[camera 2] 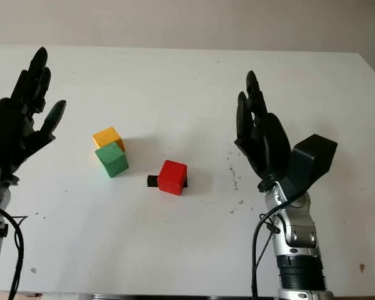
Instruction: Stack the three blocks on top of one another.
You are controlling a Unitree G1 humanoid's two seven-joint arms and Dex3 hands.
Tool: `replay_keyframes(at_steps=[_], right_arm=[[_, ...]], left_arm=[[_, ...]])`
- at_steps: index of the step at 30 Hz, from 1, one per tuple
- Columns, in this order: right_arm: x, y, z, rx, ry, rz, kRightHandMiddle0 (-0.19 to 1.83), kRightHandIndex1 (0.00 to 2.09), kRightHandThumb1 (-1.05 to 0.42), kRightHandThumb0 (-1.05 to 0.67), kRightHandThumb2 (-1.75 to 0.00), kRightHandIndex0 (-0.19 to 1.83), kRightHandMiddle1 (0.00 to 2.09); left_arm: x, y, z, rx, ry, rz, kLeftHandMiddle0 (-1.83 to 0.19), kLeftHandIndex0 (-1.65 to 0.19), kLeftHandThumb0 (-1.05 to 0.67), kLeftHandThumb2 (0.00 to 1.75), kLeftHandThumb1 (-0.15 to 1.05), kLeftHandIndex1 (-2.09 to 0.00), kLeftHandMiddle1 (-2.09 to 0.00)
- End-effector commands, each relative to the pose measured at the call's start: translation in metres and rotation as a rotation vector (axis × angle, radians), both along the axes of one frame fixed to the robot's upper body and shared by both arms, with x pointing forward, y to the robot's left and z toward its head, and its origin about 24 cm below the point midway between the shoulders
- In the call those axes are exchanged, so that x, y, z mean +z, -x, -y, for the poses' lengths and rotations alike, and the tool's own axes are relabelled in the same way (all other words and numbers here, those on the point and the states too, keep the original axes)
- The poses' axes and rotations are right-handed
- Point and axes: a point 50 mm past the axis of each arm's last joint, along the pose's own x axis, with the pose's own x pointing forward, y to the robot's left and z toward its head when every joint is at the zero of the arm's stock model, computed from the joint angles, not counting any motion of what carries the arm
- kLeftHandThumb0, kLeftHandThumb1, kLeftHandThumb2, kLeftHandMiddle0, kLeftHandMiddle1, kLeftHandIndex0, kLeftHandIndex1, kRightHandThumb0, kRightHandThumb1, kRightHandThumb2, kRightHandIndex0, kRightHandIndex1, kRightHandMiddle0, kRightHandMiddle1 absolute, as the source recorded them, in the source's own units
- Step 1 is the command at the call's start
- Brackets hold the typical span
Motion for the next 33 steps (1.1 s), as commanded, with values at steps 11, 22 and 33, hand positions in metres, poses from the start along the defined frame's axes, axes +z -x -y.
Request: replay_keyframes(at_steps=[11, 22, 33], right_arm=[[0.006, 0.001, 0.008, -0.006, -0.042, 0.038, -0.19, 0.0, -1.05, -0.74, -0.74, -0.19, 0.0], [0.003, 0.002, 0.011, -0.007, -0.054, 0.03, -0.19, 0.0, -1.05, -0.75, -0.74, -0.19, 0.0], [0.0, 0.004, 0.013, -0.011, -0.061, 0.011, -0.19, 0.0, -1.05, -0.74, -0.75, -0.19, 0.0]], left_arm=[[0.079, -0.025, 0.022, -0.014, -0.998, -0.003, -0.23, -0.42, -0.39, 0.03, 0.8, -0.11, -0.02], [0.057, -0.044, 0.05, -0.087, -1.43, 0.157, -0.15, -0.41, -0.55, 0.04, 0.75, -0.06, -0.04], [0.036, -0.053, 0.058, -0.169, -1.511, 0.162, -0.09, -0.39, -0.57, 0.06, 0.81, -0.05, -0.04]])
